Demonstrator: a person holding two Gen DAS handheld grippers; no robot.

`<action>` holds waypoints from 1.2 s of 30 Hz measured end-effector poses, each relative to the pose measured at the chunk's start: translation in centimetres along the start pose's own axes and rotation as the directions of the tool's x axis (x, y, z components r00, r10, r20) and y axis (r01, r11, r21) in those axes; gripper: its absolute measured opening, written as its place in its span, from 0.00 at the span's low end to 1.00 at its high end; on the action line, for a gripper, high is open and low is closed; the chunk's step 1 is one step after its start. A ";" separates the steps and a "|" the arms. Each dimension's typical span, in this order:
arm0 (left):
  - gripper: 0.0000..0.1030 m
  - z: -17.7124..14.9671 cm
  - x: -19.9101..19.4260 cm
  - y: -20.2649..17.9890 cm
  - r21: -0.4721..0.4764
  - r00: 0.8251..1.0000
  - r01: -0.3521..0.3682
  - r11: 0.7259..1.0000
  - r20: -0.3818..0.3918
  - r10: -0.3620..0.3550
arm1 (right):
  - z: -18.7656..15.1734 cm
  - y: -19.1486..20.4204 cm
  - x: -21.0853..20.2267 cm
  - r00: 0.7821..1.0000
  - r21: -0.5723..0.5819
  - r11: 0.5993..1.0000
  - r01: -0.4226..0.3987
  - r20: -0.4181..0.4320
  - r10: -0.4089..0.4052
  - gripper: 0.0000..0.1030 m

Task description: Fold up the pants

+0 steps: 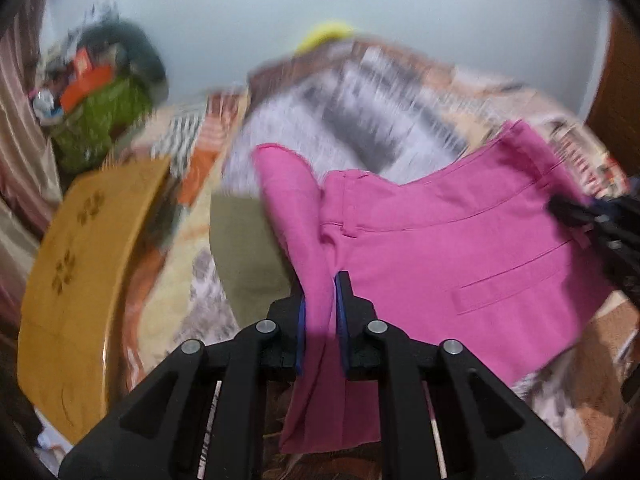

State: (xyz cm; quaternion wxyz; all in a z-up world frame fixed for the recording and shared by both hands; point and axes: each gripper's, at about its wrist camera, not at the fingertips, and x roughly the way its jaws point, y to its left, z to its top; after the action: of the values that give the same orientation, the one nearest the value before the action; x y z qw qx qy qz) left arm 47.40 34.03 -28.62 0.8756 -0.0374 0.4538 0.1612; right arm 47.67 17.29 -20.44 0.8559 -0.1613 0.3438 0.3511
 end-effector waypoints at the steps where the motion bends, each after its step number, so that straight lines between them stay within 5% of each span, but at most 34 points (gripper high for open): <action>1: 0.19 -0.3 0.7 0.1 0.009 0.999 -0.027 1.000 -0.026 0.027 | -0.2 -0.2 0.5 1.000 -0.009 1.000 0.007 -0.016 -0.007 0.12; 5: 0.23 -2.0 0.9 0.3 0.087 0.991 -0.129 0.988 -0.025 0.131 | -1.4 -1.7 0.5 0.999 -0.001 1.000 0.018 -0.049 -0.018 0.16; 10: 0.23 -3.3 -1.0 1.4 0.108 0.987 -0.147 0.983 -0.050 0.154 | -2.6 -3.7 -1.7 0.996 0.044 0.997 0.056 -0.069 -0.053 0.27; 15: 0.23 -3.4 -5.9 2.1 0.052 0.996 -0.089 0.995 -0.023 0.091 | -2.1 -5.5 -6.4 0.997 0.097 0.994 0.050 -0.057 -0.045 0.27; 22: 0.23 -3.6 -18.7 -0.7 0.116 0.985 -0.033 0.993 0.170 0.013 | -0.2 -4.5 -17.7 0.994 0.079 0.996 -0.034 0.104 0.025 0.27; 28: 0.23 -4.2 -30.8 -2.8 0.122 0.937 -0.002 0.993 0.347 -0.041 | 0.8 -2.0 -28.5 0.953 0.057 0.993 -0.098 0.294 0.077 0.27; 36: 0.23 -7.0 -43.6 -3.2 0.051 0.835 0.029 0.998 0.548 -0.052 | -0.7 1.5 -39.2 0.866 0.029 0.987 -0.160 0.484 0.126 0.27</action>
State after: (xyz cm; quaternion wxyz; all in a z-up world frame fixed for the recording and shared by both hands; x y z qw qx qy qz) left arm 19.49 18.66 2.20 0.9727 0.0185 0.1858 0.1376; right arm 26.00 -1.23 6.51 0.8911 -0.0138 0.1433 0.4305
